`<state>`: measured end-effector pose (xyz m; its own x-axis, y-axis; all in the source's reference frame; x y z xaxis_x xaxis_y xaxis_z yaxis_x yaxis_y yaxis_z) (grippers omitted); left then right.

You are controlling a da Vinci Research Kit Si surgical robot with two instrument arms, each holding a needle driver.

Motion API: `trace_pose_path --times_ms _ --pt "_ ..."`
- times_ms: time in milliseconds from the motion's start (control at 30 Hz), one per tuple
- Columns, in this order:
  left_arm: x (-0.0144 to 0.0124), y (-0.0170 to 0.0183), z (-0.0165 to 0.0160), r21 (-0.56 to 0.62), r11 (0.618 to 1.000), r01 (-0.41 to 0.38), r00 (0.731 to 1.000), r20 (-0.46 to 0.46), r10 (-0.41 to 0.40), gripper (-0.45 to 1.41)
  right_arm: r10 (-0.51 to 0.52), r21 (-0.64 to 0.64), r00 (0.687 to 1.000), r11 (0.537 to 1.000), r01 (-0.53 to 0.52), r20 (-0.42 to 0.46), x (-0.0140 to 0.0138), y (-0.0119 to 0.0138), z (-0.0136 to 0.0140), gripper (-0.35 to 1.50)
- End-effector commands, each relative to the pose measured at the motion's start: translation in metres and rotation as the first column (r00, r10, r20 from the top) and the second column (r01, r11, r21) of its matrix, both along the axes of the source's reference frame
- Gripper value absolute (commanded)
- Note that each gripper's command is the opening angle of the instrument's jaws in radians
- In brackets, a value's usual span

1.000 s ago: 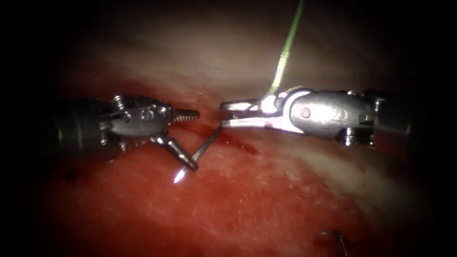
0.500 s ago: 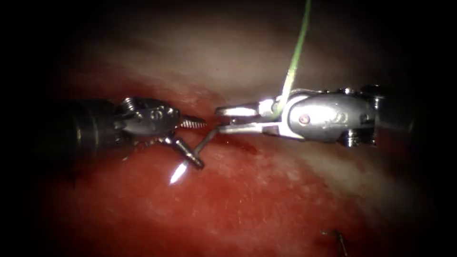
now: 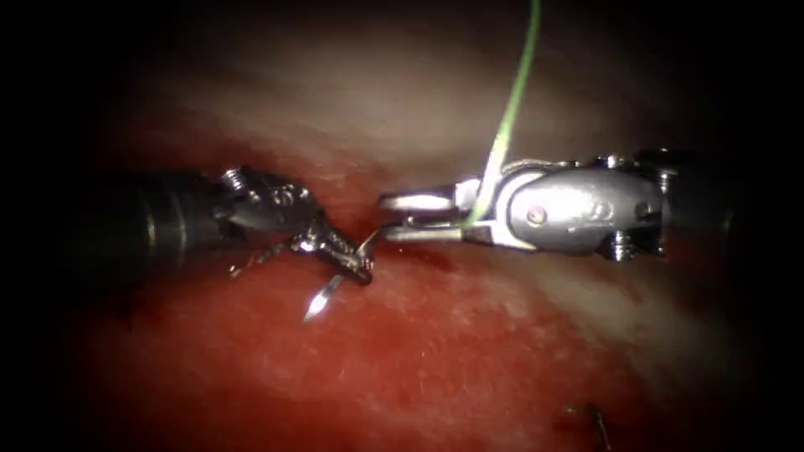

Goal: Wound Closure

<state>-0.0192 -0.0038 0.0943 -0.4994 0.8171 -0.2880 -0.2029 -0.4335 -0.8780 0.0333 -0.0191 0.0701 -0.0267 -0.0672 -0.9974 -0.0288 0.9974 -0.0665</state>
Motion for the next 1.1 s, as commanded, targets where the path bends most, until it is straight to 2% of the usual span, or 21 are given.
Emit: trace_pose_path --times_ms 33,167,200,233,267,300,333,400,433,500,533,600,800,867,900,933,1000,1033,1100 --pt "-0.0004 0.0 0.0002 0.033 0.999 0.003 1.0 -0.003 -0.003 -0.45 0.002 -0.001 1.0 1.0 -0.002 -0.001 0.0007 0.0004 0.0005 -0.35" --pt "-0.0004 0.0002 0.0 0.073 0.997 0.013 1.0 -0.011 -0.013 -0.45 0.002 -0.001 1.0 1.0 -0.002 -0.001 0.0007 0.0005 0.0006 -0.35" --pt "-0.0003 0.0004 -0.0001 0.079 0.997 0.015 1.0 -0.012 -0.014 -0.45 0.004 0.041 1.0 0.999 -0.004 -0.005 0.0007 0.0006 0.0007 -0.35" --pt "-0.0003 0.0006 0.0 0.088 0.996 0.027 1.0 -0.008 -0.026 -0.45 0.021 0.153 1.0 0.988 -0.021 0.0 0.0007 0.0006 0.0007 -0.35" --pt "-0.0003 0.0007 0.0 0.097 0.994 0.04 0.999 -0.005 -0.04 -0.45 0.041 0.206 0.999 0.977 -0.045 0.027 0.0007 0.0006 0.0007 -0.1" --pt "-0.0003 0.0008 0.0 0.101 0.994 0.05 0.999 0.001 -0.051 -0.45 0.086 0.247 0.992 0.963 -0.107 0.094 0.0007 0.0007 0.0007 0.1" --pt "-0.0003 0.0008 0.0 0.101 0.994 0.05 0.999 0.001 -0.051 -0.45 0.086 0.247 0.992 0.963 -0.107 0.094 0.0007 0.0007 0.0007 0.1" --pt "-0.0002 0.001 -0.0001 0.114 0.991 0.075 0.997 0.012 -0.077 -0.45 0.122 0.289 0.981 0.943 -0.162 0.152 0.0006 0.0006 0.0007 0.19" --pt "-0.0002 0.001 -0.0001 0.118 0.989 0.091 0.995 0.023 -0.094 -0.45 0.14 0.322 0.974 0.927 -0.193 0.179 0.0006 0.0007 0.0007 0.37" --pt "-0.0001 0.0009 -0.0002 0.12 0.985 0.124 0.99 0.052 -0.131 -0.45 0.156 0.355 0.967 0.909 -0.22 0.202 0.0005 0.0009 0.0007 0.61" --pt "-0.0001 0.0009 -0.0002 0.12 0.985 0.124 0.99 0.052 -0.131 -0.45 0.156 0.355 0.967 0.909 -0.22 0.202 0.0005 0.0009 0.0007 0.61" --pt "-0.0001 0.0007 -0.0004 0.116 0.981 0.158 0.983 0.079 -0.167 -0.45 0.164 0.366 0.964 0.901 -0.233 0.21 0.0004 0.001 0.0006 0.73" --pt "-0.0006 0.0 -0.0011 0.104 0.974 0.202 0.974 0.088 -0.211 -0.45 0.151 0.411 0.968 0.884 -0.224 0.201 0.0001 0.0007 0.0003 0.67" --pt "-0.0008 -0.0002 -0.0013 0.102 0.973 0.208 0.972 0.089 -0.217 -0.45 0.17 0.431 0.967 0.871 -0.238 0.191 0.0001 0.0007 0.0003 0.71" --pt "-0.001 -0.0004 -0.0016 0.101 0.97 0.219 0.969 0.094 -0.229 -0.45 0.253 0.501 0.956 0.814 -0.293 0.149 0.0001 0.0011 0.0002 1.06" --pt "-0.0011 -0.0005 -0.0018 0.1 0.969 0.226 0.967 0.095 -0.235 -0.45 0.284 0.502 0.949 0.807 -0.312 0.134 0.0001 0.0014 0.0001 1.18" --pt "-0.0012 -0.0006 -0.002 0.099 0.967 0.237 0.964 0.1 -0.246 -0.45 0.308 0.501 0.943 0.8 -0.33 0.128 0.0001 0.0015 0.0 1.21" --pt "-0.0015 -0.0007 -0.0024 0.097 0.961 0.259 0.957 0.109 -0.269 -0.45 0.34 0.492 0.927 0.787 -0.373 0.159 0.0001 0.0016 -0.0003 1.2" --pt "-0.0015 -0.0007 -0.0026 0.094 0.957 0.273 0.953 0.109 -0.283 -0.45 0.352 0.478 0.919 0.785 -0.395 0.181 0.0001 0.0015 -0.0004 1.2"
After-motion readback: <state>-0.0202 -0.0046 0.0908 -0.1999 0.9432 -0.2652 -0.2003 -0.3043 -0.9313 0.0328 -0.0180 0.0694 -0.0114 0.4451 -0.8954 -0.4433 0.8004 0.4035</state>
